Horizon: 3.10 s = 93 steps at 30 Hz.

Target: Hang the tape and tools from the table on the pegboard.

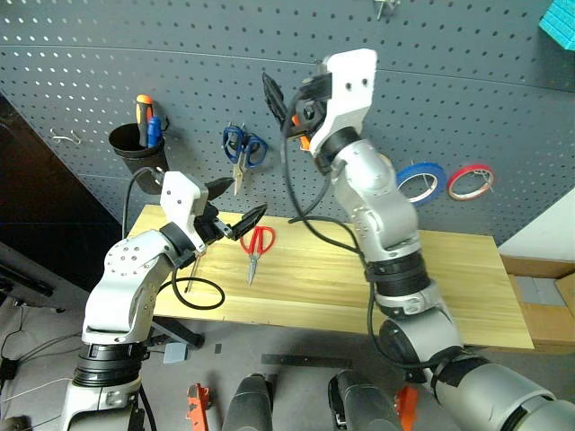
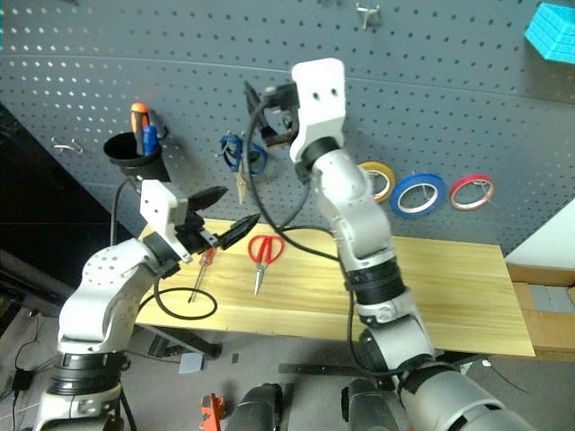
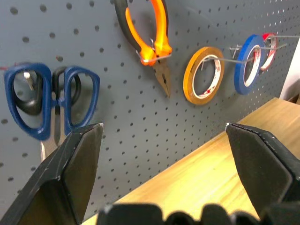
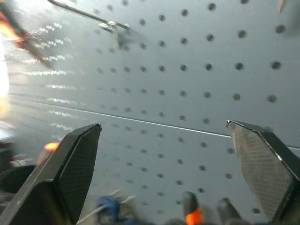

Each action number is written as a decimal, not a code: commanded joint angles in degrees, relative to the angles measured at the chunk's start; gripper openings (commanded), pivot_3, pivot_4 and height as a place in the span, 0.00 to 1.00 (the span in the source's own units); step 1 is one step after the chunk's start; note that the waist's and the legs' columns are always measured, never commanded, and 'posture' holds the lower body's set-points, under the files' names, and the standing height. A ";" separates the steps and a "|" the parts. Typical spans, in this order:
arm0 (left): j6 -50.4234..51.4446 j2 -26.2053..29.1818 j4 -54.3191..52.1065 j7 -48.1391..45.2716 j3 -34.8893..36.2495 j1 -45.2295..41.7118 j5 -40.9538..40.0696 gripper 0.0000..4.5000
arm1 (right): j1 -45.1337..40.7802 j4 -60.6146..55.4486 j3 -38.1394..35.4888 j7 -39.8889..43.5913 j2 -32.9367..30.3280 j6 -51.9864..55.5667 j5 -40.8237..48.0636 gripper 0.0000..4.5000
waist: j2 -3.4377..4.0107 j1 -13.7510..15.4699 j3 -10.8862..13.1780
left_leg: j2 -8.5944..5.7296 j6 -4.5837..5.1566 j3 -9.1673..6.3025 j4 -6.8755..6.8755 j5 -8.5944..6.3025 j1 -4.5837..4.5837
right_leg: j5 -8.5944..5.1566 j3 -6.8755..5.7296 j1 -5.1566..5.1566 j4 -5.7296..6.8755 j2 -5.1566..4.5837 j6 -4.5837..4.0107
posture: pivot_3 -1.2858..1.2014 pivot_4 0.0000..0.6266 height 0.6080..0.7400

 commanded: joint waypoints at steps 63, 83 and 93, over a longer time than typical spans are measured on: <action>12.21 -12.80 32.02 18.18 -6.37 -7.01 17.45 0.23 | 25.69 -32.03 15.18 19.02 -32.02 35.68 11.93 1.00 | 0.47 -3.72 2.97 | -0.03 0.07 0.14 -0.05 -0.29 -0.16 | -0.34 0.24 -0.12 -0.28 0.03 0.53 | 0.46 0.42 1.00; -17.67 -5.98 -8.85 19.72 4.03 21.97 21.51 0.23 | 27.34 -33.87 8.79 28.11 -38.52 21.36 10.24 1.00 | 0.48 -3.37 3.01 | -0.04 0.07 0.28 -0.17 -0.35 -0.34 | -0.35 0.30 -0.27 -0.56 -0.12 0.52 | 0.47 0.36 1.00; -19.97 -5.32 -11.46 21.54 5.66 17.08 23.13 0.23 | 26.01 -29.99 9.85 29.77 -37.15 18.33 8.64 1.00 | 0.47 -3.13 3.00 | -0.07 0.08 0.26 -0.13 -0.35 -0.38 | -0.33 0.25 -0.27 -0.54 -0.11 0.49 | 0.49 0.33 1.00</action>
